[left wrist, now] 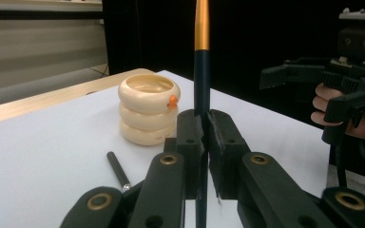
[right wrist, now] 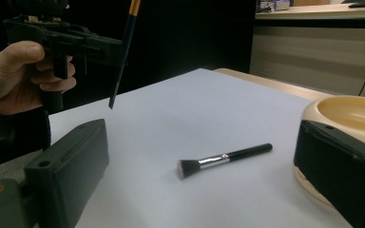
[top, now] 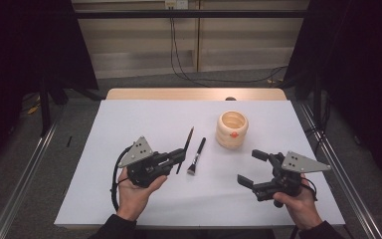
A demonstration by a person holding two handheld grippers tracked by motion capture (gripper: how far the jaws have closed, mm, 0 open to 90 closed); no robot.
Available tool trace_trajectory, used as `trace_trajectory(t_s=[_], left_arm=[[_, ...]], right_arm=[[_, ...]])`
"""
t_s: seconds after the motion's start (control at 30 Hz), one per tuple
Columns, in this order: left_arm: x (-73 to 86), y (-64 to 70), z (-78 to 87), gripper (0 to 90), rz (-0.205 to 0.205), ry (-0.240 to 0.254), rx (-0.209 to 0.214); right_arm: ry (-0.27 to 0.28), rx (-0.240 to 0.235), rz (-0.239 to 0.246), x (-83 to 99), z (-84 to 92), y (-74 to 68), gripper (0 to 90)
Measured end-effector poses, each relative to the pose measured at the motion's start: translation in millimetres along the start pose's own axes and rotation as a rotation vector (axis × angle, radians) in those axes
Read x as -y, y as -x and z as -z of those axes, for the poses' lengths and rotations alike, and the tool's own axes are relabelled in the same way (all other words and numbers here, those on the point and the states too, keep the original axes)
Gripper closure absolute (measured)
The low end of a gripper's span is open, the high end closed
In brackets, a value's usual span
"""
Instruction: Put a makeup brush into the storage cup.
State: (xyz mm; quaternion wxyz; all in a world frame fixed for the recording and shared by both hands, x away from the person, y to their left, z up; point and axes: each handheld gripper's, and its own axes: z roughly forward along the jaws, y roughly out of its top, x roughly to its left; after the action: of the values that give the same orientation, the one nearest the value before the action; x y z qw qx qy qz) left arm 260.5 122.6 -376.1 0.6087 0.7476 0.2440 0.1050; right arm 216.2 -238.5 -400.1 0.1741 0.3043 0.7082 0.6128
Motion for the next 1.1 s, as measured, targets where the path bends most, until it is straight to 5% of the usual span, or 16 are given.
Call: trace_trajectory(t_s=[0.7,1.1], left_arm=[[-0.3,9.4,-6.2,83.8,-0.002,-0.002,0.034],[0.9,14.1,-10.0,83.8,-0.009,-0.003,0.047]], right_arm=[[0.053,-0.152,0.011,-36.4,-50.1,-3.6,8.3],[0.042,-0.261,0.021,-53.3,-73.0,-12.2,26.3]])
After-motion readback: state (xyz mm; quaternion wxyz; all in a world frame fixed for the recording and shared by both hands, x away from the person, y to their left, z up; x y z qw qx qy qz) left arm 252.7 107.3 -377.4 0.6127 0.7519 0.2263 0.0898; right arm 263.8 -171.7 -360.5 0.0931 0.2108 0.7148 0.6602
